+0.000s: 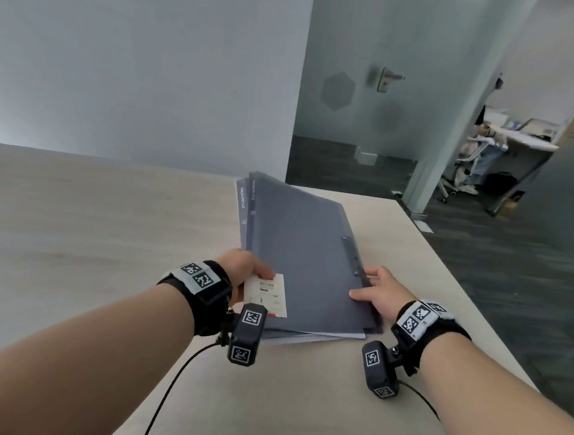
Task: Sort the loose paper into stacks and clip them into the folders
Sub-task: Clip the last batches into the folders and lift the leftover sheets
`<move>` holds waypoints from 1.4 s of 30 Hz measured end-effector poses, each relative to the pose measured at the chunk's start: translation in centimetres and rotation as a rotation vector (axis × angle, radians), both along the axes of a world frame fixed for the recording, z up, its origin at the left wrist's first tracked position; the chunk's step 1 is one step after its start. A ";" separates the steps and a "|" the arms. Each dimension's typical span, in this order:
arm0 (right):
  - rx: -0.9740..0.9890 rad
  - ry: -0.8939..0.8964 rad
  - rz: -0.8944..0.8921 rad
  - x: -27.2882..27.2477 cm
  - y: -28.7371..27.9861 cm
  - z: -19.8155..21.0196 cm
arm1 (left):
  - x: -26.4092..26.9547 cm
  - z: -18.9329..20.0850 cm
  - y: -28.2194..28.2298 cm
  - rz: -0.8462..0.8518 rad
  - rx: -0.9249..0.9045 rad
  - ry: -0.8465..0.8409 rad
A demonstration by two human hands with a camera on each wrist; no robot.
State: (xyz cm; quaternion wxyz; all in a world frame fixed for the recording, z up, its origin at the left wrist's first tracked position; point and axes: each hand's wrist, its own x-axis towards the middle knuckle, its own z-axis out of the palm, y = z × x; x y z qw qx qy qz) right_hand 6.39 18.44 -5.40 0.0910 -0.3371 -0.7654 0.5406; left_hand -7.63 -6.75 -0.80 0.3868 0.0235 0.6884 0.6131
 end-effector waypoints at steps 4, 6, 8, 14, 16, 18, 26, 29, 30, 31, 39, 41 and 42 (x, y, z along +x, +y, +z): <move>-0.163 0.206 -0.066 3.2 -2.7 0.1 | 2.6 -0.3 -3.0 0.038 0.151 0.133; -0.245 0.313 -0.101 4.3 -4.3 0.5 | 3.9 -0.3 -4.4 0.009 0.210 0.195; -0.321 0.397 -0.102 5.1 -5.8 1.2 | 4.9 0.1 -5.5 -0.034 0.282 0.250; -0.172 0.634 -0.080 5.6 -8.3 4.7 | 4.7 3.2 -7.5 -0.090 0.345 0.462; -0.145 0.689 -0.058 5.5 -8.8 5.5 | 4.6 4.1 -7.8 -0.081 0.334 0.513; -0.130 0.685 -0.011 5.6 -9.1 5.4 | 4.7 4.2 -8.0 -0.086 0.349 0.526; -0.202 0.678 0.063 6.8 -9.6 4.1 | 5.0 1.0 -9.0 -0.080 0.444 0.492; -0.222 0.675 0.076 7.0 -9.4 4.0 | 4.7 0.2 -8.9 -0.102 0.392 0.515; -0.221 0.658 0.088 7.2 -9.3 3.8 | 4.6 -0.1 -9.0 -0.121 0.368 0.516; -0.215 0.628 0.107 7.3 -9.2 3.7 | 4.4 -0.5 -9.0 -0.146 0.343 0.515; -0.102 0.304 0.283 8.4 -7.9 1.6 | 3.9 -2.2 -10.2 -0.360 -0.070 0.663; -0.088 0.299 0.226 8.1 -7.3 1.1 | 3.6 -2.2 -9.5 -0.334 -0.106 0.709; -0.094 0.300 0.199 7.9 -7.1 0.8 | 3.6 -2.2 -9.1 -0.312 -0.118 0.723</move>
